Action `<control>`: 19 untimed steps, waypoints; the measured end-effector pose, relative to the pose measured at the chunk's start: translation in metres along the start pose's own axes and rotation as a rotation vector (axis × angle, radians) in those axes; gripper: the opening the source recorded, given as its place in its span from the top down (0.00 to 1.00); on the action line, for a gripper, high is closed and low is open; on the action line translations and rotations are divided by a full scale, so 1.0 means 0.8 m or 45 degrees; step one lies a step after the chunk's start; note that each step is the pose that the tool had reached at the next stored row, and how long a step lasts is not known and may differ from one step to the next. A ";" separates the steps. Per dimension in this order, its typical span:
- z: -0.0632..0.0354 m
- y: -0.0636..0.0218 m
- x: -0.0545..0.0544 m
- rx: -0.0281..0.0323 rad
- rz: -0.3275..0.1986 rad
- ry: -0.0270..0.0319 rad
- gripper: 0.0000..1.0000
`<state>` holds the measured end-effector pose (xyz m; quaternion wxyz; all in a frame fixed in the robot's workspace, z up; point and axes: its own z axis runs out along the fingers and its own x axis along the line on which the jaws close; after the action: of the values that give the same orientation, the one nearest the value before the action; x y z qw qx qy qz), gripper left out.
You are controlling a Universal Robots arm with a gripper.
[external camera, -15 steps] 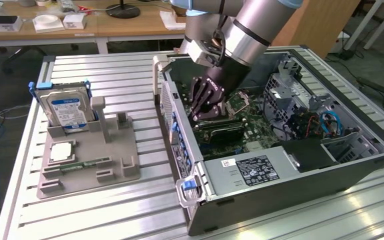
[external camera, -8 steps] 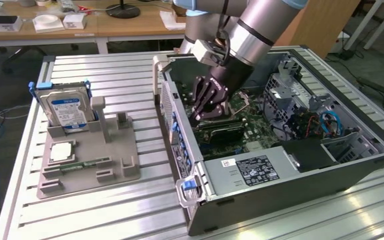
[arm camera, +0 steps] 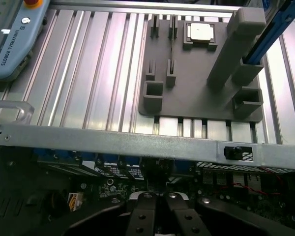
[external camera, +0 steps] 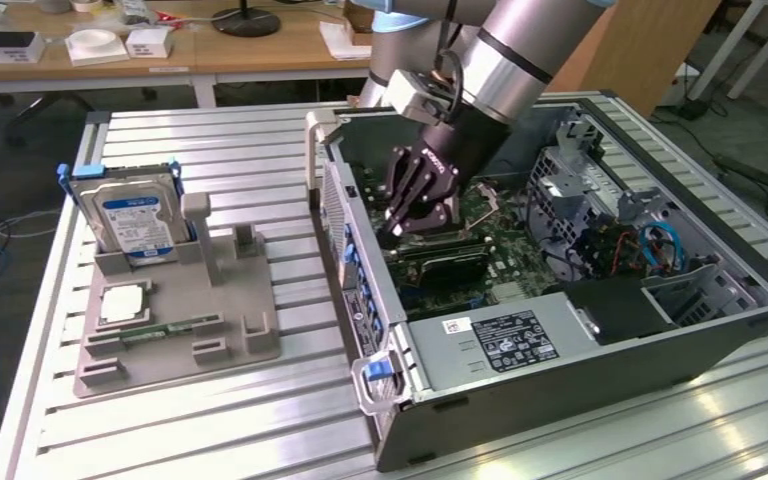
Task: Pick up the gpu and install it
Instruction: 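Press down on the gpu until it lock into place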
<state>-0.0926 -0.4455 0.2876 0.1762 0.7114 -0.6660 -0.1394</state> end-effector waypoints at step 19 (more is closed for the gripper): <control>0.002 -0.001 0.000 0.0662 0.012 0.1017 0.90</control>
<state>-0.0928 -0.4457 0.2857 0.1847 0.7176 -0.6651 -0.0927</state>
